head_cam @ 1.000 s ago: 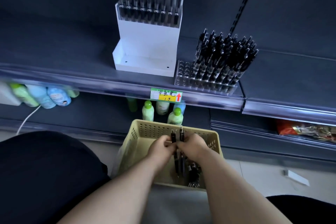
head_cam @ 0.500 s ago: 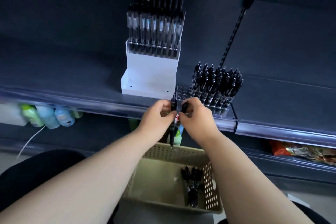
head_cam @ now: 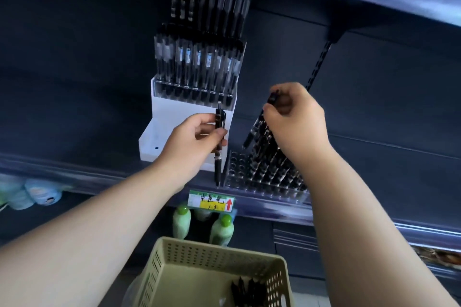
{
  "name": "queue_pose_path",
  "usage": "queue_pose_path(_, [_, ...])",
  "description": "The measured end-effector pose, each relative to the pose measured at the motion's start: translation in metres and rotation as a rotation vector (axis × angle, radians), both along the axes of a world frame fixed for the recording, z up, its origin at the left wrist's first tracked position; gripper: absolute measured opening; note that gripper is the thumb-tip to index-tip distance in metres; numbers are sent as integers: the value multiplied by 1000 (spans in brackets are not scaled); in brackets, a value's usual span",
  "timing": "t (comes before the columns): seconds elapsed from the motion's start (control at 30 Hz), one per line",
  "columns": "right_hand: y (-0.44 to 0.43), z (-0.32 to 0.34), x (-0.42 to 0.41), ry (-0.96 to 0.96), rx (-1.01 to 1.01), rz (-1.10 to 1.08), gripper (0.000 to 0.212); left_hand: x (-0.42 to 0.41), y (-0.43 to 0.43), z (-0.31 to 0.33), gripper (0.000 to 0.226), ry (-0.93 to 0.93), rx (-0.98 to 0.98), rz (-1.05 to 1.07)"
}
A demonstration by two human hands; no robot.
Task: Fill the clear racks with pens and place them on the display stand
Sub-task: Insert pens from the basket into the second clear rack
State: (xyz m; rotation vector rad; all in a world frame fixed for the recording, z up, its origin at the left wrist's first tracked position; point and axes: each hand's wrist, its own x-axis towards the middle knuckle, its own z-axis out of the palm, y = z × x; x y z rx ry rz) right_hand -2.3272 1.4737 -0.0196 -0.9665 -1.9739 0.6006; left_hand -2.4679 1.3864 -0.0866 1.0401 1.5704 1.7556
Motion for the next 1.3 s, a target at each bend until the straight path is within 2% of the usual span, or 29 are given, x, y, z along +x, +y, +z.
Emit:
queue_pose_path(0.2, [32, -3, -12, -253, 29, -33, 25, -3, 10, 2, 16, 3, 22, 11])
queue_pose_path(0.37, [42, -12, -17, -342, 23, -25, 27, -3, 5, -3, 14, 51, 1, 18])
queue_pose_path(0.7, [50, -19, -23, -451, -53, -15, 26, -10, 5, -12, 15, -12, 7, 66])
queue_pose_path(0.77, [52, -18, -22, -446, -73, -7, 30, -11, 6, -13, 15, -23, 16, 78])
queue_pose_path(0.97, [48, -13, -21, -434, -48, -16, 25, -11, 9, -16, 19, -54, 21, 89])
queue_pose_path(1.13, [42, -7, -18, -467, -53, -2, 28, -9, 9, -15, 26, -12, 28, 95])
queue_pose_path(1.3, [37, -5, -15, -526, -27, -24, 28, -3, 12, -11, 20, 50, 34, 128])
